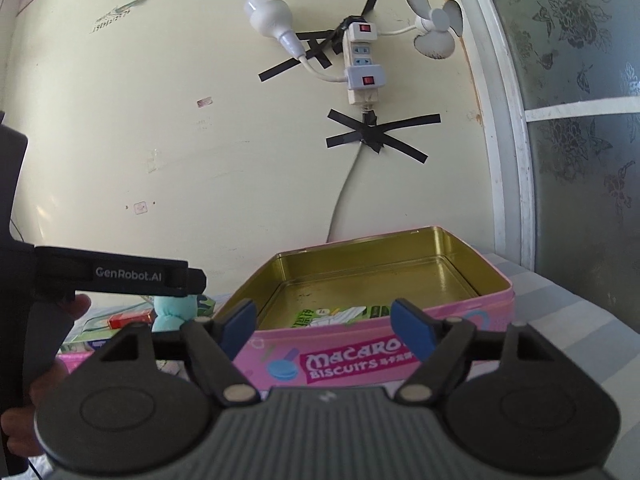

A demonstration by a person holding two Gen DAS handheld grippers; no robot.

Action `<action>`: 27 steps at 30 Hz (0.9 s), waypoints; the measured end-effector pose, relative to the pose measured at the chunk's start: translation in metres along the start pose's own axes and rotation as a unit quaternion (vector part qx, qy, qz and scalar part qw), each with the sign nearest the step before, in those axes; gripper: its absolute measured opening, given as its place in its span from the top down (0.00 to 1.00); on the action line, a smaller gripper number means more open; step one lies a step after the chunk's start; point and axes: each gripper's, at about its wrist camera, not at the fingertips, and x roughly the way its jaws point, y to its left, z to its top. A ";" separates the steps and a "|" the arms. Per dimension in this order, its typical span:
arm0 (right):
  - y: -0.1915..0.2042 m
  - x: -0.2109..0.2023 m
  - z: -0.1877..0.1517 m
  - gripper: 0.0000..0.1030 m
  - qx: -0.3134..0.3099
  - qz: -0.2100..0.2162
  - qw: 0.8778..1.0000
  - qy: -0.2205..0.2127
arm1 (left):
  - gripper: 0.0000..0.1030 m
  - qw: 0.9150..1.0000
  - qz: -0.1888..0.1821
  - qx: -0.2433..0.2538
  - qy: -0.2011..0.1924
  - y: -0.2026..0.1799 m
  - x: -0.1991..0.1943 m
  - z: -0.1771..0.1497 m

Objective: Organize objects

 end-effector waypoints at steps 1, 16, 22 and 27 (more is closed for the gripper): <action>0.002 -0.002 0.000 0.25 -0.002 0.000 1.000 0.000 | 0.00 1.000 0.000 0.000 0.000 0.000 -0.001 0.001; 0.008 -0.016 0.000 0.22 -0.005 -0.008 1.000 -0.003 | 0.00 0.999 0.034 0.005 -0.004 0.000 -0.014 -0.004; 0.010 -0.018 0.000 0.21 -0.004 -0.007 1.000 -0.003 | 0.00 0.999 0.041 0.002 0.004 0.002 -0.015 -0.007; 0.014 -0.016 -0.001 0.20 -0.006 -0.005 1.000 0.001 | 0.00 0.999 0.042 -0.001 0.025 0.002 -0.011 -0.012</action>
